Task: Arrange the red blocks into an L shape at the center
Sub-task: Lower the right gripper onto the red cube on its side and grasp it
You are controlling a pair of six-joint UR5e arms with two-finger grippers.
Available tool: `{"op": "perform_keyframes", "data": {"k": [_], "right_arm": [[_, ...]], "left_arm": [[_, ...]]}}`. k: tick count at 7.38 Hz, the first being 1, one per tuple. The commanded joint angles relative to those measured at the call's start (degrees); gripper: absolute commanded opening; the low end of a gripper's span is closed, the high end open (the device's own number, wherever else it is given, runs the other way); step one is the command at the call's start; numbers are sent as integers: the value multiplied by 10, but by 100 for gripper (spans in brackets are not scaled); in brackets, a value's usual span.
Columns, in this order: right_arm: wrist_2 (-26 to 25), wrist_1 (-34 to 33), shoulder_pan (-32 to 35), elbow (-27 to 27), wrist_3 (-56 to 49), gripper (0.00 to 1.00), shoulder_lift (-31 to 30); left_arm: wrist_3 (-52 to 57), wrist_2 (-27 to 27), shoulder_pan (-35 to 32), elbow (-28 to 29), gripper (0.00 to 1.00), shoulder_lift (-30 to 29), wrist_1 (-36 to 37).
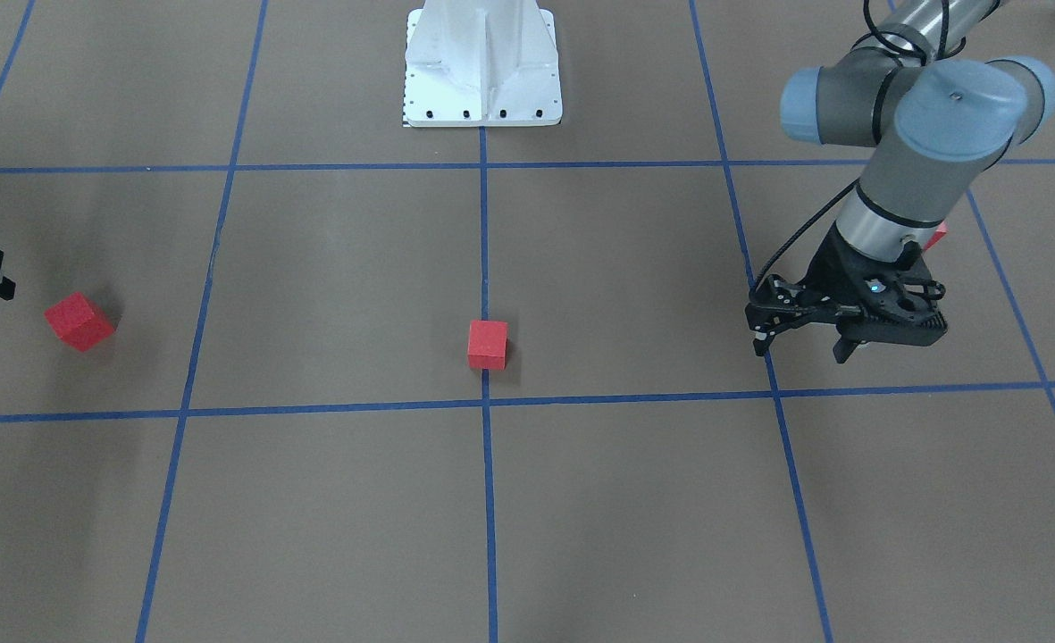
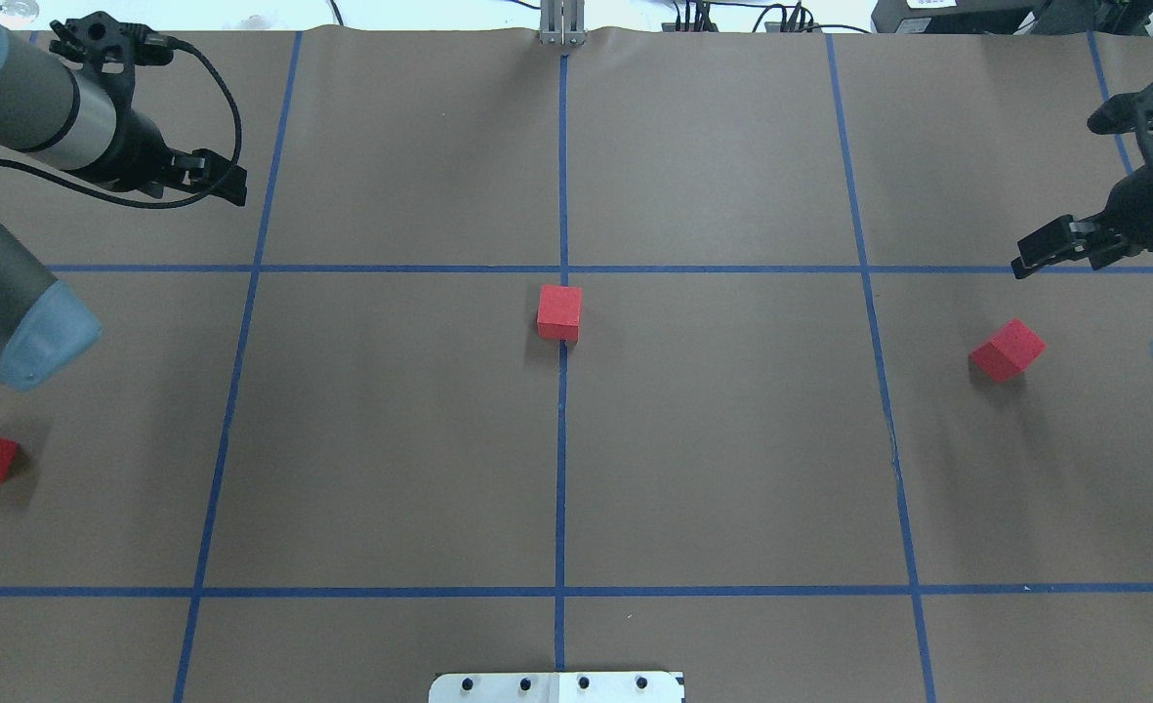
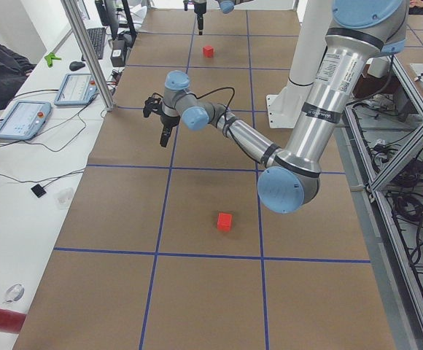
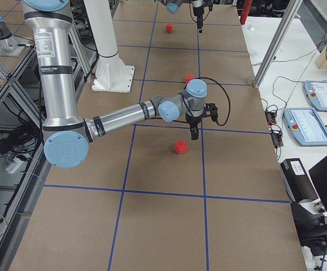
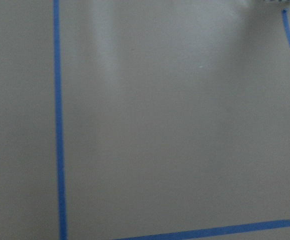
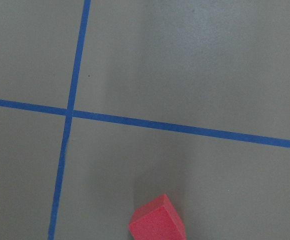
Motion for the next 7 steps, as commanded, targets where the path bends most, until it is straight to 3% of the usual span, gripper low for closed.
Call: {"op": "perform_keyframes", "data": {"k": [1, 2, 5, 7], "right_arm": [[-37, 9, -33, -16, 4, 99, 2], [-40, 9, -52, -22, 0, 99, 3], [-33, 1, -53, -42, -214, 99, -5], [-33, 4, -53, -70, -276, 99, -4]], "left_arm": [[2, -4, -3, -21, 100, 33, -20], [2, -4, -2, -22, 100, 36, -20], [1, -4, -2, -25, 100, 36, -20], [0, -4, -2, -26, 100, 36, -20]]}}
